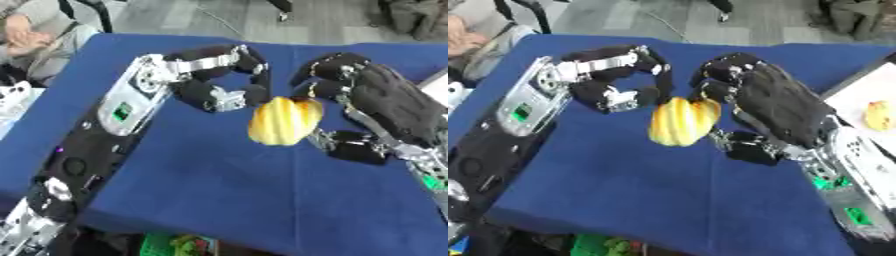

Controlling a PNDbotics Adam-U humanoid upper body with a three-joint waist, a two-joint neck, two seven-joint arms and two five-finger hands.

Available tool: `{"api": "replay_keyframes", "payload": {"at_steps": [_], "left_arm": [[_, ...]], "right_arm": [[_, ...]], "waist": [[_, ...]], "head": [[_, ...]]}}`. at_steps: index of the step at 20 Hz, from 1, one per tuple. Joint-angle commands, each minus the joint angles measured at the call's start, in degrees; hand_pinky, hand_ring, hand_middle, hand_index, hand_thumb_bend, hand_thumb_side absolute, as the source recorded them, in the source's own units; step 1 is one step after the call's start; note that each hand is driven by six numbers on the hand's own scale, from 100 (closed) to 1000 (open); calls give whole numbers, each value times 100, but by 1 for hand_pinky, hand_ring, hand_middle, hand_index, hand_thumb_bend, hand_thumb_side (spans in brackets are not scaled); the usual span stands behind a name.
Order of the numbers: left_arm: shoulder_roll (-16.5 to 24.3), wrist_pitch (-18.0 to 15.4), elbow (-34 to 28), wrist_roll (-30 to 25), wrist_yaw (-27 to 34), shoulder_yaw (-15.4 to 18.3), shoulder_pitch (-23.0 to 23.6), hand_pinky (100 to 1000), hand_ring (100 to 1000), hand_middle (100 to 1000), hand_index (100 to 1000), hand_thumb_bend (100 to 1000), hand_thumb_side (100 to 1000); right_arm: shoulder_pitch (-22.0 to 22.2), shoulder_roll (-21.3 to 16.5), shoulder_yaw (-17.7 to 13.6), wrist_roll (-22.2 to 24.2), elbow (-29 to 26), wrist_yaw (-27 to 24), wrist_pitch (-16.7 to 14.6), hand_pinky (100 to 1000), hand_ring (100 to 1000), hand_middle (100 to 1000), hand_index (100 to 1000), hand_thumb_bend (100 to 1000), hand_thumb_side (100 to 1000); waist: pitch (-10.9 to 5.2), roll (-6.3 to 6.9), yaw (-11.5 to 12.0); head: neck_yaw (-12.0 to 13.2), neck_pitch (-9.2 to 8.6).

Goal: Pick up the objects with one hand, pass them to the other hand, and then place them into the box on the other side of the table.

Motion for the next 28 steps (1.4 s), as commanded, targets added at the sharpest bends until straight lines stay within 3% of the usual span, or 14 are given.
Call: {"api": "replay_keyframes", "payload": {"at_steps": [1,9,16,22,23,26,28], "left_arm": [[48,30,4,101,-45,102,-141,765,493,501,636,100,733],[43,158,133,352,-47,215,-171,772,502,512,648,100,719],[132,258,166,628,52,457,-55,775,504,514,649,100,705],[325,310,-15,900,204,764,305,777,504,514,649,100,696],[352,318,-54,956,218,833,395,777,504,514,649,100,691],[407,349,-162,1129,255,1031,669,778,504,513,648,100,693],[429,371,-202,1212,256,1134,826,778,504,513,648,100,698]], "right_arm": [[-135,-129,-38,49,-190,51,-35,798,766,674,369,100,100],[-175,-282,-172,48,-479,-81,59,797,763,666,370,100,100],[112,-552,-670,-388,-264,-504,701,785,781,621,392,100,100],[364,-743,-1472,-1258,710,-327,1453,778,791,606,413,100,100],[367,-747,-1642,-1443,997,-299,1622,774,795,597,430,100,212],[253,-750,-2080,-2063,2012,-286,2090,769,800,589,451,100,386],[142,-766,-2298,-2362,2643,-303,2326,768,802,590,478,100,402]], "waist": [[-76,-22,-5],[-84,-36,-22],[-78,-32,-26],[-65,-1,-9],[-65,9,-2],[-73,40,35],[-80,55,65]], "head": [[13,-14],[0,-14],[-106,-14],[-552,-14],[-620,-14],[-779,-14],[-874,-14]]}}
